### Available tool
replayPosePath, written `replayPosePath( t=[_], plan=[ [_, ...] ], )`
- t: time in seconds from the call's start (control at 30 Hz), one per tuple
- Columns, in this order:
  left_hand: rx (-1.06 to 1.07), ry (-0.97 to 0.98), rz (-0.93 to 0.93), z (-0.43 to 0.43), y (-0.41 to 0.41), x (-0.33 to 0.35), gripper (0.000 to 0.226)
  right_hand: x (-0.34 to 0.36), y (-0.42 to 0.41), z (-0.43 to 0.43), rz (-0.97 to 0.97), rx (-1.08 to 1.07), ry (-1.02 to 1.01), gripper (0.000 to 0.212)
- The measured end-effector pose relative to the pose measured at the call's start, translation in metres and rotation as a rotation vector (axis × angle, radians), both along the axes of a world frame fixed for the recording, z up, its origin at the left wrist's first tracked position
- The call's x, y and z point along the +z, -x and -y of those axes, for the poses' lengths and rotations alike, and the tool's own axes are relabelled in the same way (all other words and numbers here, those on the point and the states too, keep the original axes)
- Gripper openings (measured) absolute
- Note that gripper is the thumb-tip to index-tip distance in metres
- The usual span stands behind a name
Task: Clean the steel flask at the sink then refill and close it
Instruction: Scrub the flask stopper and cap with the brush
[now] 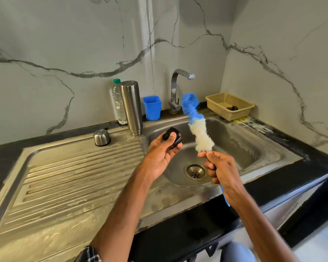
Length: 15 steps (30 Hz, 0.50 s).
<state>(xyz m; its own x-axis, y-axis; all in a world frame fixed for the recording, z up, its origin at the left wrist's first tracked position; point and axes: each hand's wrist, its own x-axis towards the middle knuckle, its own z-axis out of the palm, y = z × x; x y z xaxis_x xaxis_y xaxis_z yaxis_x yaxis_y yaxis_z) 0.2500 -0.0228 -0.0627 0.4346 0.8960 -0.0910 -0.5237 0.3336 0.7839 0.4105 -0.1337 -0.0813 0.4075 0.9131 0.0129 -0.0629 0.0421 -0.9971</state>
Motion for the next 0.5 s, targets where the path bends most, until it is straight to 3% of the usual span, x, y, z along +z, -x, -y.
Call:
replayPosePath(
  t=[0.13, 0.3, 0.5],
  plan=[
    [0.001, -0.096, -0.112, -0.001, 0.0, -0.004, 0.038, -0.002, 0.001, 0.002, 0.058, -0.032, -0.045, 0.032],
    [0.016, -0.121, -0.134, 0.001, 0.001, -0.003, 0.03, 0.006, -0.007, 0.006, 0.143, -0.019, -0.192, 0.018],
    [0.029, -0.085, -0.1, -0.001, -0.001, -0.007, 0.037, 0.01, -0.027, 0.013, 0.205, -0.061, -0.017, 0.017]
  ],
)
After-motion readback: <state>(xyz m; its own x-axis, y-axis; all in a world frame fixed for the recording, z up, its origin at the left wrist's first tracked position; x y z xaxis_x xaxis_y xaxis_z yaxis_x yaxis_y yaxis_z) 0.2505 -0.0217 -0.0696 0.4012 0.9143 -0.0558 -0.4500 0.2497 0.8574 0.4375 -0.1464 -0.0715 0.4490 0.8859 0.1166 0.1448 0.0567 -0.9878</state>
